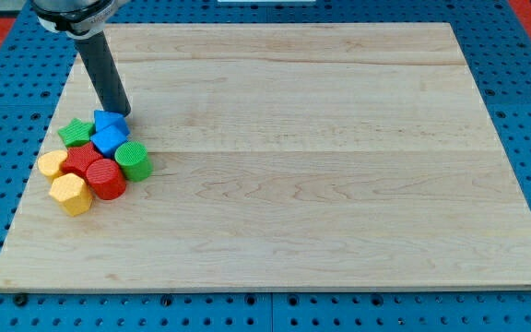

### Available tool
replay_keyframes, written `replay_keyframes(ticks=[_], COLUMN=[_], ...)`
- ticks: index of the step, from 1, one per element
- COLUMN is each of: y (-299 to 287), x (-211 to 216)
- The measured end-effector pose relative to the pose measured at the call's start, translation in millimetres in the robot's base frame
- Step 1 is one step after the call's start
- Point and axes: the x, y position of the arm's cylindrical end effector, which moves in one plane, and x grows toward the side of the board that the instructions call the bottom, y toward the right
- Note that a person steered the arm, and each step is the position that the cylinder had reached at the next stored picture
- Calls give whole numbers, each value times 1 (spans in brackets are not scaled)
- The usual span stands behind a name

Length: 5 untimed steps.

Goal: Separate the heart along with the red star and cube from a group of blocks

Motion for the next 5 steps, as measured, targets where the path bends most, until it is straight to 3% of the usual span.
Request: replay_keyframes(ticks=[2, 5], y=[5, 15], x=[0, -46])
